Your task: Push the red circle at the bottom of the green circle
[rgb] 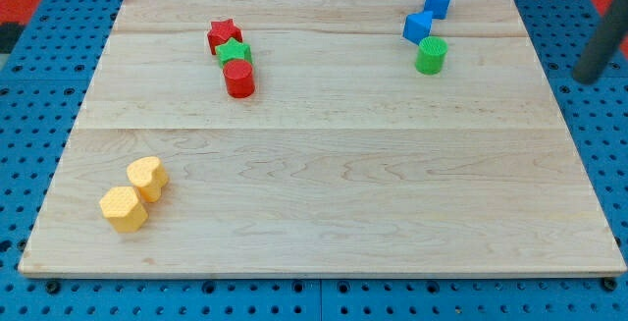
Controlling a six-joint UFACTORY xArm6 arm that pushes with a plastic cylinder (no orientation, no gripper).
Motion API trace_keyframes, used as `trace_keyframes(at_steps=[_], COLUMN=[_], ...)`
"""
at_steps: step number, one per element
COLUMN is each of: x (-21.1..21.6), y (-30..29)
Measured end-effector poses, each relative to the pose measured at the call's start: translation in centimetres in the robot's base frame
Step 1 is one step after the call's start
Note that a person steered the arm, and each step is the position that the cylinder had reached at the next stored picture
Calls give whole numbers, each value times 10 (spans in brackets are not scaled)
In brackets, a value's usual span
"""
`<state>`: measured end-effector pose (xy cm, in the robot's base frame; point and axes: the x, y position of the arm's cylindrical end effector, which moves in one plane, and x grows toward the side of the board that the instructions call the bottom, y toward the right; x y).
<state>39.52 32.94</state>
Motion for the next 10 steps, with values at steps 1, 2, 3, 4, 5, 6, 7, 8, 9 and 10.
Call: trace_keyframes(at_steps=[1, 2, 3, 4, 5, 6, 7, 8, 9, 10], x=[14, 5, 19, 34, 20, -19, -25, -26, -26, -45], y=[-96, -198, -308, -383, -487, -491, -446, -371, -309, -356])
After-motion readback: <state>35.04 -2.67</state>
